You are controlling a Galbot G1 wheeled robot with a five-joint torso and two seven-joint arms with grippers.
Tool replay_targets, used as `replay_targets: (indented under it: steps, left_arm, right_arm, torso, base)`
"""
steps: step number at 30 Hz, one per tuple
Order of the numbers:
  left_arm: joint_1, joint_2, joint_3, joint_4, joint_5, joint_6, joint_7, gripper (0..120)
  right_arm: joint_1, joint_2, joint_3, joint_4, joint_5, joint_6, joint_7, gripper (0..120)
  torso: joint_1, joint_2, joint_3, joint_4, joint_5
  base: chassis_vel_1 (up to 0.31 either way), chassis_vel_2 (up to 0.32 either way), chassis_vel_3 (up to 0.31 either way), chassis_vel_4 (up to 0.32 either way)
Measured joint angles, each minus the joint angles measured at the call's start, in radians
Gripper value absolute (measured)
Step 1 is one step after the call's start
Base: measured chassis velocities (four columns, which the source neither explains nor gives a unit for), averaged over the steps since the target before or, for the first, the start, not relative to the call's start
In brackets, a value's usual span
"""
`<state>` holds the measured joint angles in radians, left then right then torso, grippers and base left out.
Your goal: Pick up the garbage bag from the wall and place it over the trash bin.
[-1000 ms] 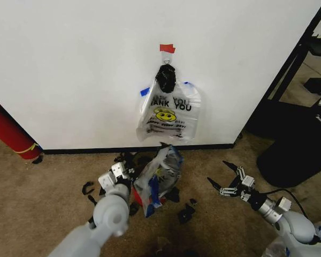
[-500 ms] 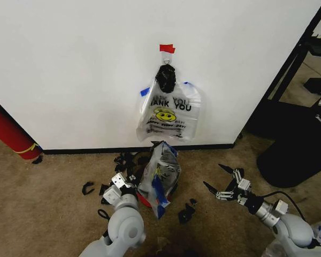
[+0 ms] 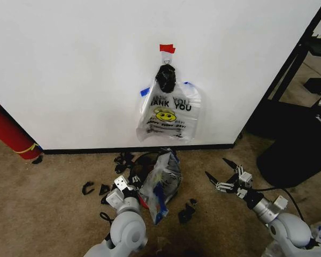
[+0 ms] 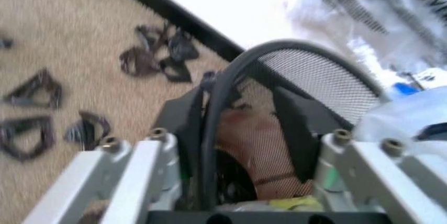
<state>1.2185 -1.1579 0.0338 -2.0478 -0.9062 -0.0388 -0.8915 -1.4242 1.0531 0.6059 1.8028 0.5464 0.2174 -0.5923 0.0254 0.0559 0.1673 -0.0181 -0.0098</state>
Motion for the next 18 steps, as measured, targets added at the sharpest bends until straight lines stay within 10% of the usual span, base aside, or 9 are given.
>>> replay_targets:
  steps: [6,10,18]
  left_arm:
    - [0.02,0.085,-0.031,-0.06,0.047,0.007,0.053,66]
    - [0.09,0.149,-0.075,-0.147,0.139,-0.019,0.15,84]
    - [0.129,0.233,-0.124,-0.207,0.259,-0.072,0.305,100]
  right_arm:
    - [-0.026,0.002,-0.031,0.109,0.018,-0.115,0.208,100]
    - [-0.012,0.013,-0.106,0.265,0.046,-0.467,0.623,100]
    - [0.016,0.068,-0.223,0.396,0.142,-0.67,0.864,100]
  torso:
    - [0.0,0.0,0.0,-0.0001,-0.0002]
    - [0.0,0.0,0.0,0.0003,-0.0002]
    - [0.0,0.0,0.0,0.0005,-0.0003]
  base:
    - [0.0,0.0,0.0,0.0]
    - [0.0,0.0,0.0,0.0]
    - [0.0,0.0,0.0,0.0]
